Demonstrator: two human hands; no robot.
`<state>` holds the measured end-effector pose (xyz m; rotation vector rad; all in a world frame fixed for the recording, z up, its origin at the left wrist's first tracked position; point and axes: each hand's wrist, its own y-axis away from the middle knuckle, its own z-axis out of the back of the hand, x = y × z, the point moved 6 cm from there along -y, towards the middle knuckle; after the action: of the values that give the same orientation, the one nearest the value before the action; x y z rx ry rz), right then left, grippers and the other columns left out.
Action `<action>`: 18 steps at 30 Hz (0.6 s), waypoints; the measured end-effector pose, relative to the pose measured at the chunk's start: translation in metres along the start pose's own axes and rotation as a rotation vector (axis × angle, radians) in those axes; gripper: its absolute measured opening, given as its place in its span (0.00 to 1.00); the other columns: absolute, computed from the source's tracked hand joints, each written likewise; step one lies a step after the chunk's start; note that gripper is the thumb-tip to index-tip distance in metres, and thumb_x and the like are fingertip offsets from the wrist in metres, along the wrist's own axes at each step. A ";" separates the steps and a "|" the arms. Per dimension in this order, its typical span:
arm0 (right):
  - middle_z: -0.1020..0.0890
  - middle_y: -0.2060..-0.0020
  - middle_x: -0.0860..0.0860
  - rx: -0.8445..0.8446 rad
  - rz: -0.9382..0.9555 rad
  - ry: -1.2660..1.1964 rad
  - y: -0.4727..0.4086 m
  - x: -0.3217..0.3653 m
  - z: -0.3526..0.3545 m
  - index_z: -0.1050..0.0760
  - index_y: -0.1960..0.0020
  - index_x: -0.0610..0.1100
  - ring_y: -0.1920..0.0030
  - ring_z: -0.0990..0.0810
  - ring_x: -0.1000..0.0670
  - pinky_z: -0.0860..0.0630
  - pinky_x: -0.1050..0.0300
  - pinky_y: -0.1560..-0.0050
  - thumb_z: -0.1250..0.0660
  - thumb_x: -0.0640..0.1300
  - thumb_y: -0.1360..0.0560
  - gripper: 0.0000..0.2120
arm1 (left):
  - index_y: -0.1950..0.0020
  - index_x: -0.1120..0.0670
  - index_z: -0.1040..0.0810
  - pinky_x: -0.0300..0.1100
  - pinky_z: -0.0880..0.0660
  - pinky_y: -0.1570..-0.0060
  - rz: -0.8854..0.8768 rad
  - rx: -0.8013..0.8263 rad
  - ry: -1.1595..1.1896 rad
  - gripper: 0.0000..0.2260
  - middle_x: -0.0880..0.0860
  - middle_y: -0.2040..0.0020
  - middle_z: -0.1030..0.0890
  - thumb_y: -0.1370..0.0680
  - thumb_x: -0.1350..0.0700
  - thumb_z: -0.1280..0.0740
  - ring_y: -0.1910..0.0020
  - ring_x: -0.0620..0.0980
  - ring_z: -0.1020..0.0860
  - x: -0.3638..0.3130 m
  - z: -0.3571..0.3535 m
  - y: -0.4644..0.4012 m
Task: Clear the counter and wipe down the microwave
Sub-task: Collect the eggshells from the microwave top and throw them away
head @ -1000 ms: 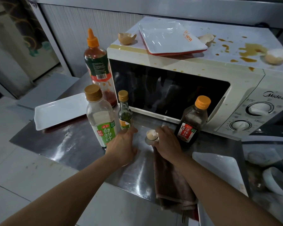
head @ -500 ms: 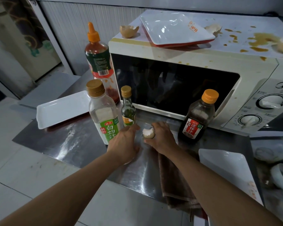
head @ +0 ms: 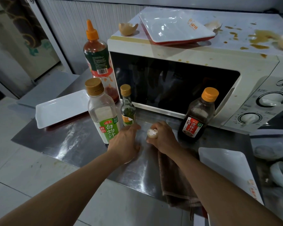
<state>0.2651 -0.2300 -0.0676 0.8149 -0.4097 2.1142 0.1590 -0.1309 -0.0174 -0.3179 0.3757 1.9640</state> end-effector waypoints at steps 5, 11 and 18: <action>0.24 0.55 0.49 0.003 0.001 -0.054 0.010 0.014 0.024 0.27 0.49 0.42 0.55 0.26 0.50 0.28 0.56 0.57 0.26 0.41 0.34 0.16 | 0.31 0.50 0.35 0.51 0.25 0.43 -0.004 0.016 -0.004 0.28 0.53 0.35 0.27 0.29 0.56 0.28 0.40 0.54 0.25 -0.006 0.009 0.003; 0.24 0.52 0.49 0.002 0.004 -0.063 0.020 0.040 0.062 0.28 0.43 0.43 0.53 0.26 0.50 0.33 0.67 0.62 0.29 0.39 0.30 0.17 | 0.31 0.50 0.35 0.50 0.24 0.44 -0.056 -0.012 0.013 0.29 0.52 0.35 0.27 0.29 0.55 0.28 0.39 0.53 0.25 -0.025 0.040 0.011; 0.22 0.48 0.47 -0.056 0.020 0.017 0.036 0.081 0.118 0.26 0.42 0.41 0.47 0.24 0.47 0.35 0.64 0.55 0.27 0.38 0.31 0.19 | 0.33 0.49 0.34 0.47 0.24 0.47 -0.147 -0.062 0.024 0.26 0.53 0.37 0.26 0.28 0.55 0.29 0.41 0.53 0.25 -0.054 0.094 0.025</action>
<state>0.2483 -0.2688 0.0737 0.7628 -0.4676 2.1167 0.1528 -0.1477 0.0921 -0.3976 0.2989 1.8317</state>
